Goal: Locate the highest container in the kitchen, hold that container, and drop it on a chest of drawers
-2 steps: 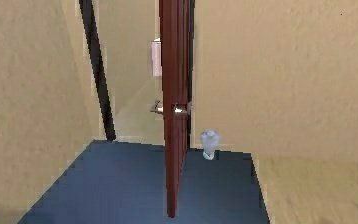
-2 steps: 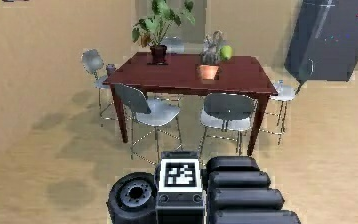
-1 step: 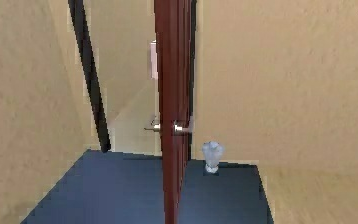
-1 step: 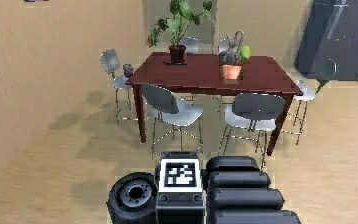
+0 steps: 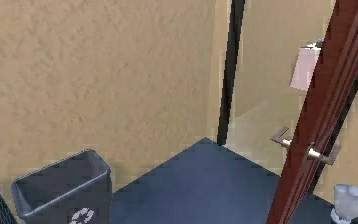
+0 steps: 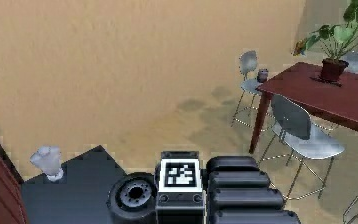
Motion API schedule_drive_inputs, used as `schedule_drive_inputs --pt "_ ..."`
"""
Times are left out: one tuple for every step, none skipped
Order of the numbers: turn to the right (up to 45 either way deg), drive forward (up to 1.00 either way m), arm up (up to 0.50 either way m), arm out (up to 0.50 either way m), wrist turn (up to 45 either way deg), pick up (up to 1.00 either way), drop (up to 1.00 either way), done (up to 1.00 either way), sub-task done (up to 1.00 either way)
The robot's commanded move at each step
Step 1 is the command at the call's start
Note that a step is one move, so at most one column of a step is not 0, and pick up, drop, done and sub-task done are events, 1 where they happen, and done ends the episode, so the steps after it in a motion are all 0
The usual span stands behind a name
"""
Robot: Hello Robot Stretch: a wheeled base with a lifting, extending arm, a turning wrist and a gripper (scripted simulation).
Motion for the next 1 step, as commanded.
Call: schedule_drive_inputs --pt "-3.0 0.0 0.0 0.0 0.0 0.0 0.0 0.0 0.0"
